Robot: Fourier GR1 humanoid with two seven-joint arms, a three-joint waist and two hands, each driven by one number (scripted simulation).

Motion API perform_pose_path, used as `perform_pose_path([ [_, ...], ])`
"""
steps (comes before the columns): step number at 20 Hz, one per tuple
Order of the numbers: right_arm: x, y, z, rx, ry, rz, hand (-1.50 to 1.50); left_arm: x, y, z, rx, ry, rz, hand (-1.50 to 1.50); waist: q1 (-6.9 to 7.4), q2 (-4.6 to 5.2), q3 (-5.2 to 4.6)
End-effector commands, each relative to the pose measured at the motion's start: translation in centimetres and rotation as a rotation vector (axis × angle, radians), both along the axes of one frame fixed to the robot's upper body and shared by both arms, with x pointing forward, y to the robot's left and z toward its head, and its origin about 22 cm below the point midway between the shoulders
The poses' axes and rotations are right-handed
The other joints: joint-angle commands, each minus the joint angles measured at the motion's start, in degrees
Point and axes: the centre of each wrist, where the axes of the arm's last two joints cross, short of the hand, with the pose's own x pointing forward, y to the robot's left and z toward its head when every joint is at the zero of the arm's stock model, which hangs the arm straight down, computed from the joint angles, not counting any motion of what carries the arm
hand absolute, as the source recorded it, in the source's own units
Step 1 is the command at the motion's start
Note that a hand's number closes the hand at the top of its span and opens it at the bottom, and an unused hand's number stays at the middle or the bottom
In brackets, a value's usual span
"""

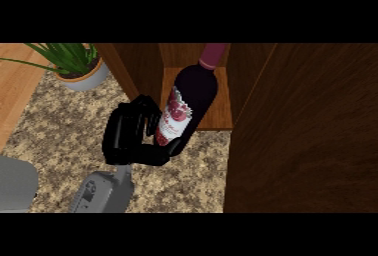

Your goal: Pick up the wine, place it into the cabinet and close the cabinet

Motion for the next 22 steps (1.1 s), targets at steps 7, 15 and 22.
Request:
perform_pose_path([
  [7,0.2,0.1,0.2,0.006,-0.004,-0.001,-1.50,2.8,-3.9,-1.4,0.149,0.010,0.006,1.50,0.02,-0.01,-0.01],
  [15,-0.4,-0.1,0.6,-0.003,-0.020,-0.014,-1.50,2.8,-6.3,-3.4,0.149,0.083,0.041,1.50,-0.12,-0.01,-0.01],
  [22,-0.9,-0.6,1.1,-0.012,-0.015,0.003,-1.50,4.0,-6.4,-6.0,0.166,0.115,0.089,1.50,-0.41,0.06,-0.02],
])
